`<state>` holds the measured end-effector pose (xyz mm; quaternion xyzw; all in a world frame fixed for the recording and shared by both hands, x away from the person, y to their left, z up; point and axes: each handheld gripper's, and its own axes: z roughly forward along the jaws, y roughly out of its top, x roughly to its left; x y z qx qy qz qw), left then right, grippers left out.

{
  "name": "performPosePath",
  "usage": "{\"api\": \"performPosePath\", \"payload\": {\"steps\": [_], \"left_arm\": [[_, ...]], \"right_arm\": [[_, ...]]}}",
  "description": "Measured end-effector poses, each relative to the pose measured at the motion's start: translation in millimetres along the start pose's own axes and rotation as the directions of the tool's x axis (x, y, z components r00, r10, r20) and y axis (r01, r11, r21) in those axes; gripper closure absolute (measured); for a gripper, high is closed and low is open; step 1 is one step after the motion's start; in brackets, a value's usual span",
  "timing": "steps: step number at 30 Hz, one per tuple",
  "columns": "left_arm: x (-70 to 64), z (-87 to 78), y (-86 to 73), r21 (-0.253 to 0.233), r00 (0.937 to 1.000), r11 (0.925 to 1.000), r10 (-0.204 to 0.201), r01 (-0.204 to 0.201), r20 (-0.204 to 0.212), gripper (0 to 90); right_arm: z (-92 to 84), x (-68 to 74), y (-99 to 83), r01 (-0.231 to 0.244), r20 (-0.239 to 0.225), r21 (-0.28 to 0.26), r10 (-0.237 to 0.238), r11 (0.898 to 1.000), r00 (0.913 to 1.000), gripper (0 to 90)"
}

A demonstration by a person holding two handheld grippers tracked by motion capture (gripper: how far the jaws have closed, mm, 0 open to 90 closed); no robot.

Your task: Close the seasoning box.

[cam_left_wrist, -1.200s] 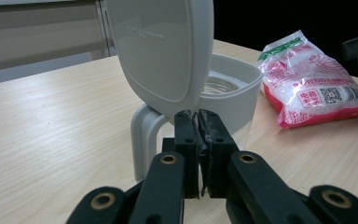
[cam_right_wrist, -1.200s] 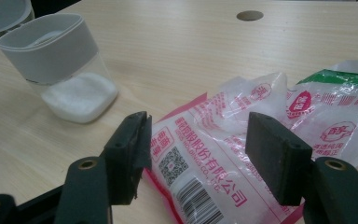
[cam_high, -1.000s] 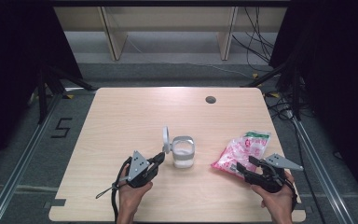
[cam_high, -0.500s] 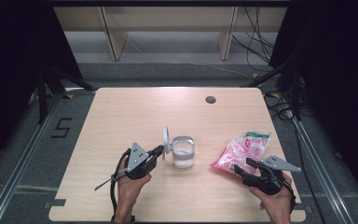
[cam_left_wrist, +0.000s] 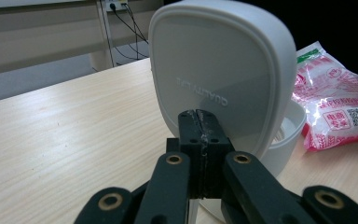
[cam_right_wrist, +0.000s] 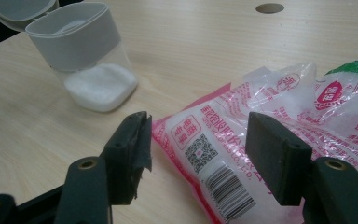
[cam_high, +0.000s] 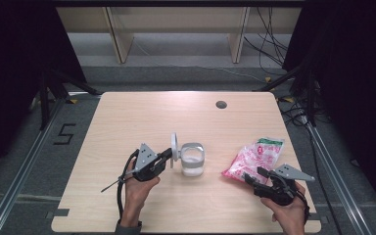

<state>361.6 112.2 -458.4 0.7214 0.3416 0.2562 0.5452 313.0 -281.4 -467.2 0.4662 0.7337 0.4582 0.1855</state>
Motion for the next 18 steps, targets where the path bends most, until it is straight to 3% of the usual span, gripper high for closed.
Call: {"api": "performPosePath", "payload": {"steps": [1, 4, 6, 8, 11, 12, 18], "left_arm": [[-0.5, 0.8, 0.4, -0.007, 1.0000, 0.9999, -0.007, 0.007, 0.003, 89.3], [-0.6, 0.3, 3.0, -0.014, 1.0000, 0.9999, -0.005, 0.005, 0.000, 89.3], [0.1, 0.6, 4.0, -0.018, 1.0000, 0.9998, -0.001, 0.001, 0.006, 89.3], [0.2, -0.1, 4.9, -0.010, 1.0000, 0.9999, 0.009, -0.009, 0.000, 89.3], [-0.3, 0.7, 5.0, -0.015, 1.0000, 0.9999, 0.008, -0.008, 0.002, 89.2], [-0.8, 1.0, 5.1, -0.018, 1.0000, 0.9998, 0.004, -0.004, 0.003, 89.3], [-5.0, 2.0, 8.2, -0.009, 0.9999, 0.9999, 0.013, -0.013, 0.004, 89.2]], "right_arm": [[-1.1, 1.0, -0.4, -0.014, -0.004, 0.003, 0.014, 1.000, 0.9999, 40.2], [-1.0, 0.2, -0.3, 0.001, -0.004, 0.001, -0.001, 1.000, 1.0000, 40.2], [-0.7, 3.4, -0.3, -0.041, -0.011, -0.001, 0.041, 0.999, 0.9991, 40.2], [-0.2, 0.9, -0.4, -0.003, 0.006, 0.001, 0.003, 1.000, 1.0000, 40.2], [-0.6, 2.1, -1.0, -0.021, -0.003, 0.002, 0.021, 1.000, 0.9998, 40.2], [-0.6, -0.4, -0.7, 0.014, -0.001, -0.002, -0.014, 1.000, 0.9999, 40.2], [-0.2, 0.4, -0.8, 0.006, 0.004, 0.001, -0.006, 1.000, 1.0000, 40.2]]}}
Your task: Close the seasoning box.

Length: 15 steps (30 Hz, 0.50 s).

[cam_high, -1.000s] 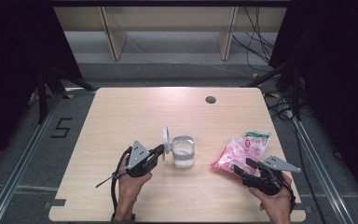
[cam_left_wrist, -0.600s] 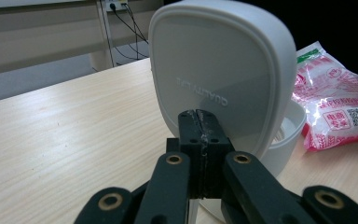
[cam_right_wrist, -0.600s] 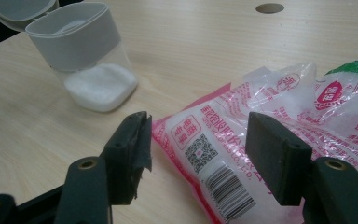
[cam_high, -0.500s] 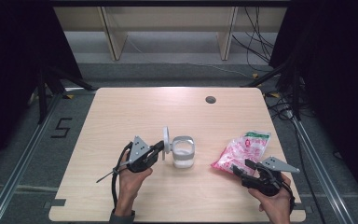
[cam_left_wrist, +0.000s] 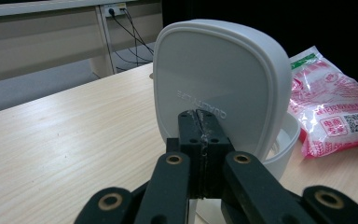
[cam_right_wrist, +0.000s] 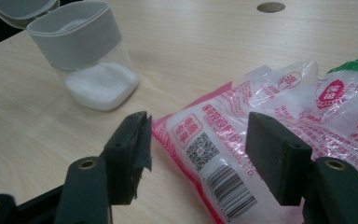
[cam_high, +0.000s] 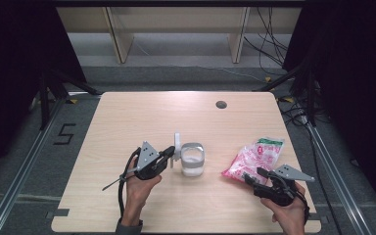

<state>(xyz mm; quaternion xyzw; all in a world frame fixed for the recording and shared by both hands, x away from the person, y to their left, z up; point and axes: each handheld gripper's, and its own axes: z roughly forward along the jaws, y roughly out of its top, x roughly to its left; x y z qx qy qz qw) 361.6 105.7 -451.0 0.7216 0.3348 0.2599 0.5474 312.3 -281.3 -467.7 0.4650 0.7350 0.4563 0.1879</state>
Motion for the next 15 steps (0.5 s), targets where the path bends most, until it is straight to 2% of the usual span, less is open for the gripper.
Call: {"api": "performPosePath", "payload": {"steps": [3, 4, 7, 10, 12, 13, 14, 15], "left_arm": [[-1.4, 0.9, 1.6, 0.000, 1.0000, 1.0000, 0.009, -0.009, 0.003, 89.2], [-2.0, 1.3, 2.1, 0.002, 0.9999, 0.9999, 0.012, -0.012, 0.006, 89.2], [-4.4, 3.1, 3.5, -0.005, 0.9999, 0.9999, 0.010, -0.010, 0.010, 89.2], [-7.2, 4.5, 5.4, -0.002, 0.9996, 0.9998, 0.019, -0.019, 0.018, 89.2], [-10.4, 6.4, 6.7, -0.013, 0.9993, 0.9996, 0.024, -0.024, 0.030, 89.0], [-12.4, 6.1, 7.9, -0.007, 0.9991, 0.9995, 0.030, -0.030, 0.030, 88.8], [-14.0, 6.1, 8.8, -0.009, 0.9988, 0.9994, 0.035, -0.034, 0.035, 88.2], [-15.1, 5.8, 9.8, -0.009, 0.9985, 0.9992, 0.040, -0.039, 0.038, 87.8]], "right_arm": [[-1.0, 0.1, -0.3, -0.005, -0.010, 0.000, 0.005, 1.000, 0.9999, 40.2], [-0.4, 1.5, -0.9, -0.023, -0.008, -0.001, 0.023, 1.000, 0.9997, 40.2], [0.4, -0.5, -0.8, 0.009, -0.002, -0.006, -0.009, 1.000, 1.0000, 40.2], [0.3, 0.3, -0.6, 0.000, 0.001, -0.001, 0.000, 1.000, 1.0000, 40.2], [-1.2, 2.6, -0.9, -0.036, -0.011, 0.007, 0.036, 0.999, 0.9993, 40.2], [-0.2, 1.6, -1.0, -0.022, -0.008, -0.003, 0.022, 1.000, 0.9997, 40.2], [-1.0, 3.0, -0.6, -0.042, -0.018, 0.000, 0.042, 0.999, 0.9990, 40.2], [-1.2, 2.8, -0.6, -0.040, -0.017, -0.002, 0.040, 0.999, 0.9990, 40.2]]}}
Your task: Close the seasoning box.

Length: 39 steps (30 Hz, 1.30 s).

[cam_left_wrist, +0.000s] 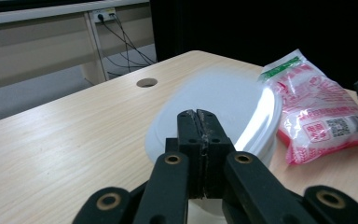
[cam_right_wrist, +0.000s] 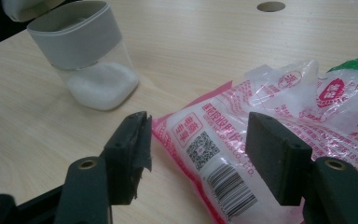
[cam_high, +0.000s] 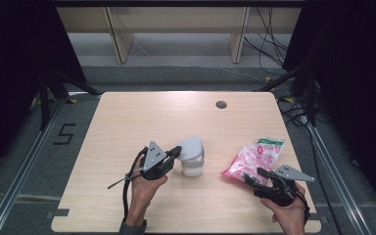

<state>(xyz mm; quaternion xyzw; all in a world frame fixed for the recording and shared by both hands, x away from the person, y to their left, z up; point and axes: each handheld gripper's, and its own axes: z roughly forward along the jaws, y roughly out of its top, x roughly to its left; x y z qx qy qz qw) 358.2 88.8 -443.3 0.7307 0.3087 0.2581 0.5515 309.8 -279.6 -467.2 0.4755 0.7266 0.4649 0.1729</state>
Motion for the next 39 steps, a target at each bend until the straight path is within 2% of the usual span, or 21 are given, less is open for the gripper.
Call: {"api": "performPosePath", "payload": {"steps": [1, 5, 7, 8, 9, 10, 12, 16, 18, 19, 20, 21, 24, 29, 30, 33, 34, 35, 37, 38, 39], "left_arm": [[-0.6, 0.2, 0.4, -0.009, 1.0000, 1.0000, -0.001, 0.001, 0.007, 87.2], [-1.8, -3.4, 1.6, -0.014, 0.9995, 0.9998, -0.012, 0.012, 0.028, 80.1], [-2.2, -5.7, 1.9, -0.013, 0.9991, 0.9997, -0.020, 0.021, 0.038, 73.7], [-3.0, -6.7, 1.4, -0.013, 0.9984, 0.9992, -0.038, 0.038, 0.042, 70.4], [-3.5, -7.8, 1.5, -0.013, 0.9985, 0.9994, -0.032, 0.033, 0.044, 67.4], [-3.7, -8.9, 1.8, -0.014, 0.9981, 0.9997, -0.019, 0.020, 0.059, 63.8], [-6.6, -10.6, 2.2, -0.028, 0.9942, 0.9985, -0.043, 0.046, 0.099, 56.3], [-12.5, -11.7, 2.0, -0.015, 0.9953, 0.9993, -0.033, 0.035, 0.091, 45.2], [-15.3, -13.5, 0.8, -0.005, 0.9948, 0.9994, -0.033, 0.033, 0.097, 43.5], [-16.0, -12.9, -0.3, -0.010, 0.9943, 0.9995, -0.028, 0.030, 0.102, 41.8], [-17.1, -13.6, -1.0, 0.001, 0.9951, 0.9996, -0.027, 0.027, 0.095, 40.5], [-18.1, -12.9, -2.5, 0.006, 0.9948, 0.9992, -0.039, 0.038, 0.094, 38.1], [-19.6, -12.3, -5.1, 0.022, 0.9954, 0.9992, -0.035, 0.033, 0.089, 33.9], [-23.3, -14.5, -8.2, 0.025, 0.9946, 0.9989, -0.041, 0.039, 0.095, 30.4], [-23.6, -16.0, -8.0, 0.028, 0.9955, 0.9992, -0.031, 0.028, 0.090, 30.0], [-24.1, -17.7, -9.8, 0.026, 0.9957, 0.9990, -0.039, 0.037, 0.085, 29.6], [-24.3, -18.2, -10.4, 0.023, 0.9955, 0.9990, -0.041, 0.039, 0.085, 29.3], [-24.4, -18.5, -11.4, 0.017, 0.9946, 0.9988, -0.046, 0.045, 0.093, 29.2], [-25.0, -20.6, -12.2, 0.026, 0.9955, 0.9993, -0.029, 0.026, 0.090, 29.1], [-25.5, -21.3, -13.2, 0.029, 0.9954, 0.9993, -0.028, 0.026, 0.091, 29.0], [-26.0, -22.1, -14.3, 0.032, 0.9956, 0.9992, -0.027, 0.024, 0.090, 29.0]], "right_arm": [[0.3, -2.6, 0.4, 0.027, 0.004, 0.000, -0.027, 1.000, 0.9996, 40.2], [0.2, -3.0, 0.1, 0.030, 0.012, 0.003, -0.030, 1.000, 0.9995, 40.2], [0.2, -2.8, 0.0, 0.029, 0.012, 0.003, -0.029, 1.000, 0.9995, 40.2], [0.1, -2.5, 0.0, 0.030, 0.013, 0.004, -0.030, 1.000, 0.9995, 40.2], [-0.3, -2.6, -0.1, 0.035, 0.009, 0.002, -0.035, 0.999, 0.9993, 40.2], [-0.6, -2.9, -0.4, 0.038, 0.005, -0.009, -0.038, 0.999, 0.9993, 40.2], [-0.1, -2.5, -0.7, 0.036, 0.001, -0.012, -0.036, 0.999, 0.9994, 40.2], [0.6, -1.8, -1.2, 0.035, -0.002, -0.019, -0.035, 0.999, 0.9994, 40.2], [1.0, -1.1, -1.4, 0.031, -0.004, -0.022, -0.031, 0.999, 0.9995, 40.1], [0.0, 2.6, -1.7, -0.008, -0.004, -0.008, 0.008, 1.000, 1.0000, 40.1], [0.2, 2.7, -1.7, -0.003, -0.008, -0.008, 0.002, 1.000, 1.0000, 40.0], [0.2, -0.1, -1.2, 0.030, -0.008, 0.002, -0.030, 1.000, 0.9995, 40.0], [1.3, -0.2, -2.1, 0.040, -0.008, -0.013, -0.040, 0.999, 0.9992, 39.9], [2.0, 1.2, -2.6, 0.044, -0.012, -0.015, -0.044, 0.999, 0.9990, 39.5], [1.4, 1.2, -2.6, 0.046, -0.006, -0.011, -0.046, 0.999, 0.9989, 38.9], [1.4, 1.6, -2.9, 0.043, -0.007, -0.010, -0.044, 0.999, 0.9990, 38.6], [0.3, 5.1, -3.3, 0.007, -0.008, 0.003, -0.007, 1.000, 0.9999, 38.4], [1.0, 4.2, -3.5, 0.023, -0.006, -0.001, -0.023, 1.000, 0.9997, 38.4], [0.4, 6.0, -3.3, 0.008, 0.001, 0.008, -0.008, 1.000, 1.0000, 38.2], [-1.3, 6.4, -3.2, 0.004, -0.028, 0.005, -0.003, 1.000, 0.9996, 38.2], [0.3, 5.4, -3.8, 0.021, -0.014, -0.001, -0.021, 1.000, 0.9997, 38.2]]}}
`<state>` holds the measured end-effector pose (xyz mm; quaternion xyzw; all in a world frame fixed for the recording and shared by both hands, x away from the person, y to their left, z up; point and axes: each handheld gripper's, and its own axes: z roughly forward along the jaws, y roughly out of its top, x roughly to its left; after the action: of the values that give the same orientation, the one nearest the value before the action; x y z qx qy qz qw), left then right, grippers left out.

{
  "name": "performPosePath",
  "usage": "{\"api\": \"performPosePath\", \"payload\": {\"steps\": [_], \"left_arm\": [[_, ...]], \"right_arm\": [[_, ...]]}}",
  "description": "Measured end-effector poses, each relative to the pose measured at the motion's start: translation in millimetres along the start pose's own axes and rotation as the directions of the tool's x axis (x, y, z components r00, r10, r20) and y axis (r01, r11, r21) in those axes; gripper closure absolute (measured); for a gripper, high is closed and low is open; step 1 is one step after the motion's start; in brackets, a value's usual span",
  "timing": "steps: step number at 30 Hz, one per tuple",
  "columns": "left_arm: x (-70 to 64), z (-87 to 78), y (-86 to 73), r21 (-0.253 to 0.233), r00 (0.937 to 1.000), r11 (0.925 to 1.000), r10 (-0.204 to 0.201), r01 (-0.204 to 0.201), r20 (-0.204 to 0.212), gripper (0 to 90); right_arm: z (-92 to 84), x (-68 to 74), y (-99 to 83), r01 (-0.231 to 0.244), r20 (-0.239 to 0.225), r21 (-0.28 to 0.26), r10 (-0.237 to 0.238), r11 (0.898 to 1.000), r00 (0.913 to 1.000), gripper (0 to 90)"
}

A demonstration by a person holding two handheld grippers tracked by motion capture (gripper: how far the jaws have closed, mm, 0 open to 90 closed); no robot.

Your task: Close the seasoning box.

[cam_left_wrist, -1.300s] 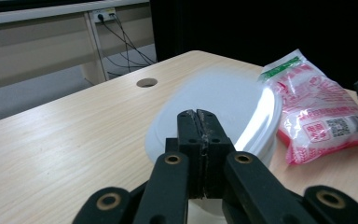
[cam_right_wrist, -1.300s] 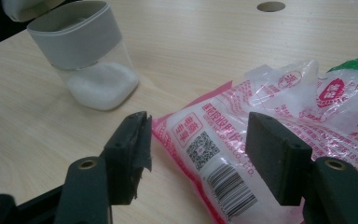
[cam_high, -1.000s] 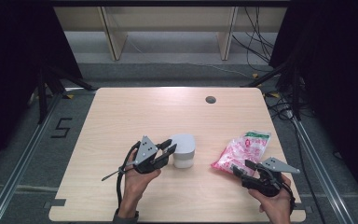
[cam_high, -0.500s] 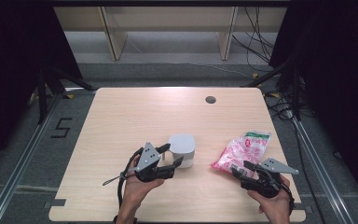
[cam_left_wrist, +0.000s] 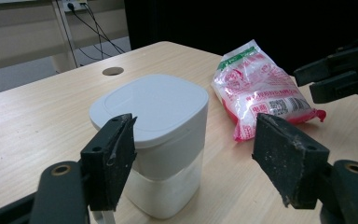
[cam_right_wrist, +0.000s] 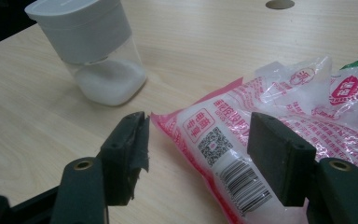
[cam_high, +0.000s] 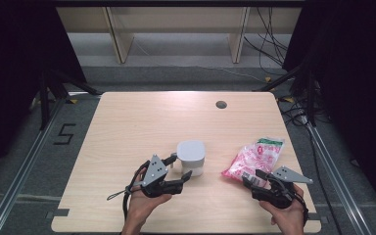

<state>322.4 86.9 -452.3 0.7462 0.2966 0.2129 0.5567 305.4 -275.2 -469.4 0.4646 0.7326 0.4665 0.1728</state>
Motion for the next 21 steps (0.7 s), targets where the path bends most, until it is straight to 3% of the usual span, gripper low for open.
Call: {"api": "performPosePath", "payload": {"steps": [1, 7, 9, 10, 12, 13, 14, 15, 16, 17, 18, 20, 21], "left_arm": [[-1.5, -0.3, -1.6, 0.000, 0.9998, 0.9999, -0.017, 0.017, -0.004, 28.8], [-2.7, -2.5, -12.8, 0.001, 0.9994, 0.9994, -0.035, 0.035, -0.006, 28.4], [-3.6, -4.1, -15.2, 0.016, 0.9995, 0.9995, -0.029, 0.029, -0.014, 28.3], [-3.6, -4.5, -16.4, 0.020, 0.9997, 0.9997, -0.014, 0.014, -0.018, 28.1], [-5.8, -4.5, -19.7, 0.031, 0.9996, 0.9994, -0.013, 0.014, -0.026, 27.7], [-6.6, -4.2, -21.6, 0.031, 0.9997, 0.9994, -0.014, 0.015, -0.022, 27.6], [-7.0, -4.4, -23.2, 0.034, 0.9997, 0.9993, -0.010, 0.011, -0.022, 27.6], [-6.6, -4.4, -24.8, 0.037, 0.9999, 0.9993, -0.001, 0.001, -0.015, 27.5], [-7.5, -3.9, -27.4, 0.031, 0.9997, 0.9993, -0.021, 0.021, -0.013, 27.4], [-9.2, -4.6, -29.5, 0.039, 0.9989, 0.9984, -0.040, 0.041, -0.025, 27.3], [-10.0, -4.6, -31.4, 0.041, 0.9989, 0.9984, -0.038, 0.039, -0.026, 27.2], [-12.3, -5.3, -34.5, 0.052, 0.9989, 0.9980, -0.033, 0.035, -0.033, 27.0], [-13.0, -5.3, -36.0, 0.053, 0.9990, 0.9980, -0.032, 0.034, -0.031, 27.0]], "right_arm": [[0.0, 1.0, -0.1, -0.005, -0.001, 0.000, 0.005, 1.000, 1.0000, 38.1], [1.8, 2.3, -0.9, 0.030, -0.002, -0.009, -0.030, 0.999, 0.9995, 37.4], [-1.0, 3.3, -0.9, 0.031, -0.027, 0.012, -0.030, 0.999, 0.9992, 37.3], [-0.7, 5.7, -2.1, 0.022, -0.019, 0.013, -0.022, 1.000, 0.9996, 37.2], [-0.7, 5.0, -2.8, 0.050, -0.017, 0.013, -0.050, 0.999, 0.9986, 37.1], [-1.8, 8.6, -3.3, 0.018, -0.012, 0.028, -0.018, 0.999, 0.9998, 37.1], [-2.9, 7.7, -3.7, 0.035, -0.048, 0.015, -0.034, 0.999, 0.9983, 37.1], [-3.4, 8.1, -4.1, 0.043, -0.049, 0.014, -0.042, 0.999, 0.9979, 37.0], [-1.8, 8.4, -5.5, 0.047, -0.040, 0.003, -0.046, 0.999, 0.9981, 36.8], [-2.5, 11.9, -6.5, 0.023, -0.026, 0.025, -0.022, 0.999, 0.9994, 36.8], [-4.7, 11.4, -6.5, 0.041, -0.058, 0.026, -0.040, 0.999, 0.9975, 36.8], [-4.3, 11.7, -8.1, 0.080, -0.057, 0.018, -0.078, 0.997, 0.9953, 36.8], [-3.0, 13.6, -9.2, 0.052, -0.081, 0.016, -0.050, 0.999, 0.9954, 36.7]]}}
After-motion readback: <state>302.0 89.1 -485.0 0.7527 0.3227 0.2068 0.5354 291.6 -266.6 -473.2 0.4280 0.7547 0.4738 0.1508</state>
